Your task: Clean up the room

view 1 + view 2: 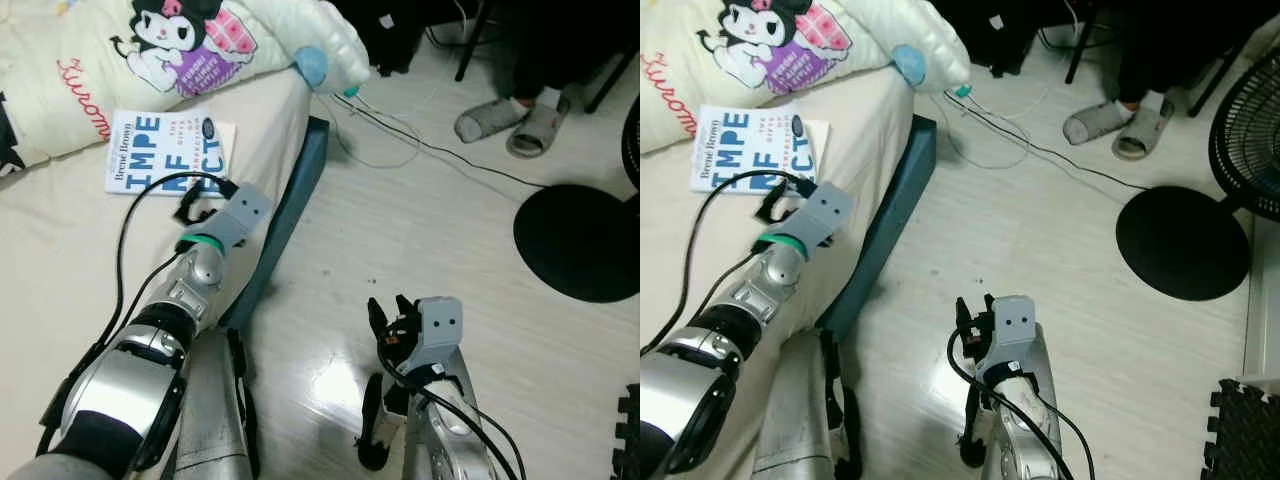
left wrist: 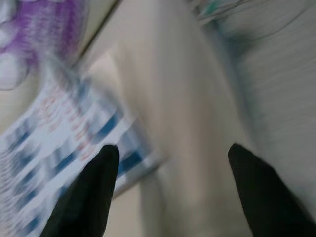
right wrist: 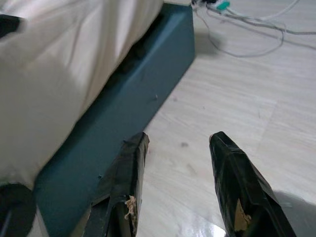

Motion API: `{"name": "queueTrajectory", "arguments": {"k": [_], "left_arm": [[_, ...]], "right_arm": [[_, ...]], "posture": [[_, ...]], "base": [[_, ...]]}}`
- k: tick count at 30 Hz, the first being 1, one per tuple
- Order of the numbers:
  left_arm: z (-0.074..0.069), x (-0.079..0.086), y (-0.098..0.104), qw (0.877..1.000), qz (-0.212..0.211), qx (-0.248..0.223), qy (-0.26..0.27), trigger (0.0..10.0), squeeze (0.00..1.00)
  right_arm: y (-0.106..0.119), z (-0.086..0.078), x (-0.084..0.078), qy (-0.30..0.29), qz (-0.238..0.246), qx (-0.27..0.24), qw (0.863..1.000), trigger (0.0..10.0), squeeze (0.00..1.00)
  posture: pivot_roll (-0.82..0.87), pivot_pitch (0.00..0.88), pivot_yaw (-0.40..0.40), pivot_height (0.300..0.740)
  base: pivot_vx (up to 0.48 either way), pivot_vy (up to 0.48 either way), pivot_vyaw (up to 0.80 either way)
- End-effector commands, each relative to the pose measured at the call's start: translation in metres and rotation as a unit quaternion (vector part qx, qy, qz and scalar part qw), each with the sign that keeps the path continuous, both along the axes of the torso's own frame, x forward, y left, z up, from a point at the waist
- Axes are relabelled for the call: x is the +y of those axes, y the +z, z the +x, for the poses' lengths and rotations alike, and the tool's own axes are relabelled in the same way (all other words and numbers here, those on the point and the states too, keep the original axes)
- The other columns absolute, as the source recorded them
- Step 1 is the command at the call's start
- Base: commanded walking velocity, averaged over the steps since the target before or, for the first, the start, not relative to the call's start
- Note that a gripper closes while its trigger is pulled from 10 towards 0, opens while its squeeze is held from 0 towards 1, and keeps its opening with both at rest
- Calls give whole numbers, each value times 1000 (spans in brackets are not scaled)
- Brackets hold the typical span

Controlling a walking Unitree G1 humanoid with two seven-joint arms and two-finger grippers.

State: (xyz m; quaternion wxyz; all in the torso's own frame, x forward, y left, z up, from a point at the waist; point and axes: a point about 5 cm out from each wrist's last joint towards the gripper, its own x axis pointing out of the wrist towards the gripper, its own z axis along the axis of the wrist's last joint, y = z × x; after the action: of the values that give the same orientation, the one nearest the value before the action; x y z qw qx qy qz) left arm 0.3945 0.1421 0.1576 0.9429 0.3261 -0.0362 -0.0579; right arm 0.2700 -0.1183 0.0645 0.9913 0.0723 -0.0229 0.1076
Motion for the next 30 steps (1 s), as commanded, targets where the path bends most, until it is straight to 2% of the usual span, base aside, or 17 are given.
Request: {"name": "queueTrajectory", "arguments": {"k": [1, 2, 3, 4, 5, 6, 7, 8, 9, 10, 12, 14, 20, 24, 30], "left_arm": [[-6, -4, -8, 998, -32, 30, -56, 10000, 0], [-8, -8, 5, 989, -101, 43, -98, 10000, 0], [-8, -8, 5, 989, -101, 43, -98, 10000, 0], [-10, -6, 30, 973, -198, 49, -112, 10000, 0], [-14, -6, 59, 948, -290, 38, -127, 10000, 0], [-14, -6, 59, 948, -290, 38, -127, 10000, 0], [-18, -7, 80, 928, -344, 28, -140, 10000, 0], [-18, -7, 80, 928, -344, 28, -140, 10000, 0], [-21, -11, 95, 916, -371, 12, -152, 10000, 0], [-24, -14, 102, 912, -379, -1, -160, 10000, 0], [-28, -21, 103, 913, -365, -12, -180, 10000, 0], [-28, -24, 96, 919, -353, -14, -178, 10000, 0], [-22, -18, 83, 921, -355, -4, -159, 10000, 0], [-27, -14, 83, 918, -364, 18, -154, 10000, 0], [-32, -14, 83, 917, -370, 34, -146, 10000, 0]], "right_arm": [[-7, -5, -1, -3, 8, 18, 1000, 10000, 0], [-4, -2, -4, -9, 7, 11, 1000, 10000, 0], [-4, -2, -4, -9, 7, 11, 1000, 10000, 0], [-1, 1, -6, -14, 4, 4, 1000, 10000, 0], [2, 5, -8, -17, 0, -1, 1000, 10000, 0], [2, 5, -8, -17, 0, -1, 1000, 10000, 0], [4, 8, -10, -17, -1, -5, 1000, 10000, 0], [4, 8, -10, -17, -1, -5, 1000, 10000, 0], [6, 11, -11, -15, -3, -9, 1000, 10000, 0], [8, 13, -11, -14, -4, -12, 1000, 10000, 0], [13, 16, -12, -12, -5, -18, 1000, 10000, 0], [14, 18, -13, -13, -5, -21, 1000, 10000, 0], [14, 18, -16, -20, -7, -19, 1000, 10000, 0], [10, 16, -18, -24, -12, -9, 1000, 10000, 0], [6, 16, -20, -30, -18, 1, 999, 10000, 0]], "posture": [[-2, 332, 124, 528], [9, 310, 124, 528], [9, 310, 124, 528], [13, 294, 119, 528], [17, 276, 110, 532], [17, 276, 110, 532], [23, 256, 101, 536], [23, 256, 101, 536], [23, 241, 94, 541], [23, 241, 94, 545], [23, 225, 91, 553], [16, 215, 90, 562], [0, 204, 89, 579], [-4, 201, 87, 595], [-3, 199, 85, 595]], "base": [[0, 0, 0], [0, 0, -563], [0, 0, -563], [0, 0, -506], [0, 0, -444], [0, 0, -444], [0, 0, -438], [0, 0, -438], [0, 0, -431], [0, 0, -431], [0, 0, -425], [0, 0, -419], [0, 0, -417], [0, 0, -425], [0, 0, -72]]}}
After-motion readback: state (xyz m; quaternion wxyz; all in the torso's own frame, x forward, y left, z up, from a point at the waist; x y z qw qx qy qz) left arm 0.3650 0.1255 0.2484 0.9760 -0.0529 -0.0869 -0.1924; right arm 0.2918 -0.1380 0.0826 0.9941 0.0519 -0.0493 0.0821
